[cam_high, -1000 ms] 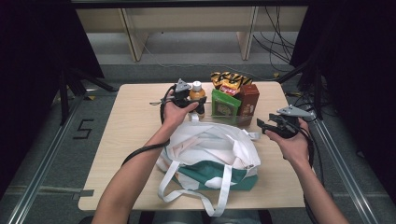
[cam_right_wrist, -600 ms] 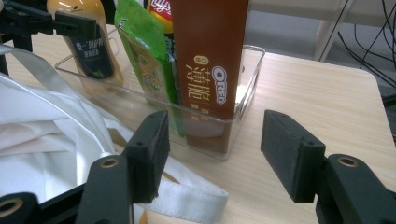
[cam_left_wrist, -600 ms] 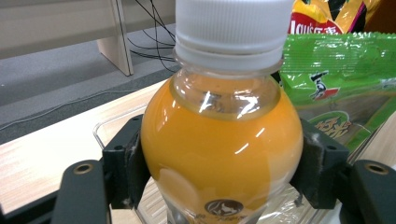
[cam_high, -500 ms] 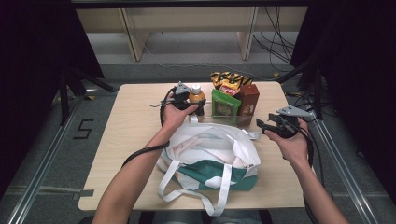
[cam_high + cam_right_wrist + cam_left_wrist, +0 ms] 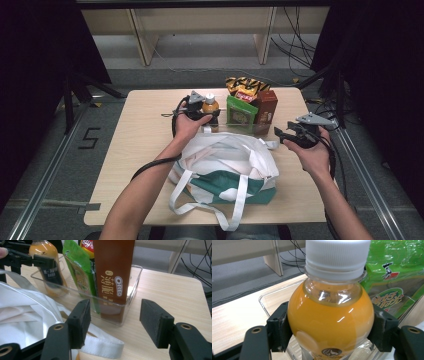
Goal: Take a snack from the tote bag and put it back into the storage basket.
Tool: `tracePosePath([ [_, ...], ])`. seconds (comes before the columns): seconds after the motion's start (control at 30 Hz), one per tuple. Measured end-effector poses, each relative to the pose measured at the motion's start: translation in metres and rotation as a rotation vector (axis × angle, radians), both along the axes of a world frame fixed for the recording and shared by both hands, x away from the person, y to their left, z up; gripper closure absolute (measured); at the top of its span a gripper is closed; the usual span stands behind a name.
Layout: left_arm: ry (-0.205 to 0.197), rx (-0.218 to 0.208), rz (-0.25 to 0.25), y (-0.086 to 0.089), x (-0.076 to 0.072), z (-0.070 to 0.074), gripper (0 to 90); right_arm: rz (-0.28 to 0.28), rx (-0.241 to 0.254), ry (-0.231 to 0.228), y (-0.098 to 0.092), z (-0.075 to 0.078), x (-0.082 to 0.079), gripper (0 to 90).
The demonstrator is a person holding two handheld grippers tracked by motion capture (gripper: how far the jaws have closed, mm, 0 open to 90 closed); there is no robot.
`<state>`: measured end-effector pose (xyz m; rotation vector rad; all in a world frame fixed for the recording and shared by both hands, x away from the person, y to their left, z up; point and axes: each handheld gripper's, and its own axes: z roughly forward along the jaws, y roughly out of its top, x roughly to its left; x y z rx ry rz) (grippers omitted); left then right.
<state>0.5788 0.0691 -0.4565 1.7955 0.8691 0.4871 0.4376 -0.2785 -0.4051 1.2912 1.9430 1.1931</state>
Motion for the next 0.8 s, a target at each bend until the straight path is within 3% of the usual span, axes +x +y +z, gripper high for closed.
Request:
tracePosePath([
  [0.43, 0.036, 0.033, -0.012, 0.0, -0.001, 0.006, 27.5, 0.0, -0.004, -0.007, -0.001, 0.0, 0.0, 42.4],
  [0.6, 0.025, 0.022, -0.01, 0.003, -0.003, 0.014, 24.5, -0.001, -0.012, -0.01, 0.0, 0.0, 0.0, 42.4],
  [0.73, 0.023, 0.05, -0.017, 0.008, -0.006, 0.02, 23.6, 0.0, -0.032, -0.006, 0.001, 0.0, -0.001, 42.4],
  [0.77, 0.019, 0.057, -0.019, 0.008, -0.008, 0.021, 23.5, -0.012, -0.007, 0.022, 0.003, 0.001, -0.002, 42.4],
  [0.8, 0.019, 0.061, -0.025, 0.009, -0.009, 0.023, 23.4, -0.015, 0.008, 0.011, 0.005, 0.0, -0.002, 42.3],
])
